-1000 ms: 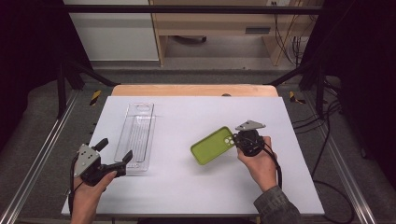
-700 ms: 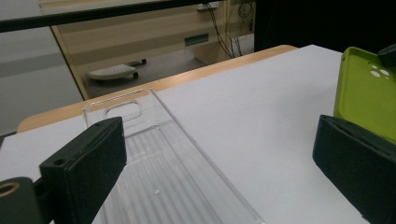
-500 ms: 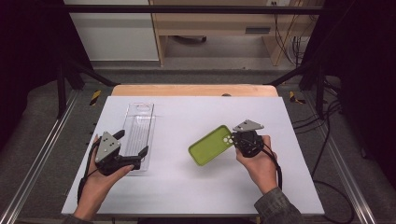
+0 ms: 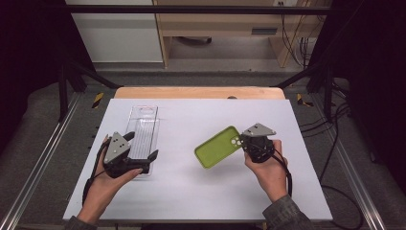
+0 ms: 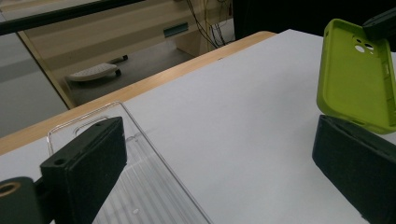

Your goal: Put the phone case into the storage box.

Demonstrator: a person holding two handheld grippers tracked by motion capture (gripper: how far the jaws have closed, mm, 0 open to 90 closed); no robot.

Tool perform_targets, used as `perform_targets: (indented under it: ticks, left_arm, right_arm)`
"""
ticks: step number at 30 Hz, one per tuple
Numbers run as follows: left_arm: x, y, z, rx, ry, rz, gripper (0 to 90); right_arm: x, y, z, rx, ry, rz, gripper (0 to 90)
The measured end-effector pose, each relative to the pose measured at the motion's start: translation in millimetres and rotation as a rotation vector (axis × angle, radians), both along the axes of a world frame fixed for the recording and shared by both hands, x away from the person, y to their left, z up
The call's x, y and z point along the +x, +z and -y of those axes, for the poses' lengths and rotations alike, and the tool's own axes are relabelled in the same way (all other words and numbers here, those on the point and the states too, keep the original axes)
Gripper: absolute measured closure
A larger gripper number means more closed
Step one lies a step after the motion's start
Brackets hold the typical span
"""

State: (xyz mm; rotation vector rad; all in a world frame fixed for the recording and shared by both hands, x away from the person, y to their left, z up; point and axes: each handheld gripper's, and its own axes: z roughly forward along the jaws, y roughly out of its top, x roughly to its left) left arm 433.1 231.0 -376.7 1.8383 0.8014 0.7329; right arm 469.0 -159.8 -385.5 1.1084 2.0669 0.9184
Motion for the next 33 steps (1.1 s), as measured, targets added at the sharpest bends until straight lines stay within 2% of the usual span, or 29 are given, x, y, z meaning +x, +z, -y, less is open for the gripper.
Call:
perform_targets:
  ticks: [6,7,10,12,15,19,20,22,23,24,30,33]
  left_arm:
    - [3.7,5.6,4.9,0.018,-0.013,0.006,2.7]
    - [4.0,5.7,6.2,0.020,-0.014,-0.007,2.8]
    - [6.2,7.0,9.2,0.025,-0.021,-0.015,2.8]
    - [7.6,8.7,11.0,0.029,-0.026,-0.003,2.7]
    - [9.1,10.3,14.4,0.031,-0.038,-0.009,2.7]
    - [11.9,11.8,19.0,0.034,-0.046,-0.018,2.8]
    - [12.1,12.0,20.4,0.030,-0.047,-0.032,2.8]
    - [13.6,13.1,22.8,0.037,-0.051,-0.022,2.9]
    - [13.8,13.2,24.8,0.037,-0.054,-0.036,2.9]
    - [14.9,13.6,26.0,0.044,-0.055,-0.026,2.9]
    - [19.5,13.4,32.7,0.058,-0.065,-0.052,3.0]
    - [22.4,14.9,37.4,0.075,-0.068,-0.042,3.0]
  right_arm:
    - [-2.3,1.4,-3.8,0.002,0.009,0.017,87.7]
    - [-2.2,1.5,-4.2,0.002,0.013,0.022,87.7]
    - [-2.6,1.9,-5.7,0.004,0.016,0.027,87.7]
    - [-2.7,2.1,-6.8,0.003,0.019,0.031,87.7]
    - [-3.0,2.5,-8.4,0.004,0.021,0.039,87.7]
    - [-3.5,3.2,-10.1,0.004,0.025,0.042,87.7]
    - [-3.7,3.4,-10.5,0.003,0.026,0.044,87.7]
    - [-4.2,3.7,-11.3,0.003,0.025,0.044,87.7]
    - [-4.2,3.8,-11.4,0.004,0.026,0.046,87.7]
    - [-4.3,4.0,-11.7,0.005,0.025,0.046,87.7]
    - [-3.4,3.8,-12.3,0.006,0.026,0.047,87.7]
    - [-3.0,3.3,-12.9,0.005,0.030,0.047,87.7]
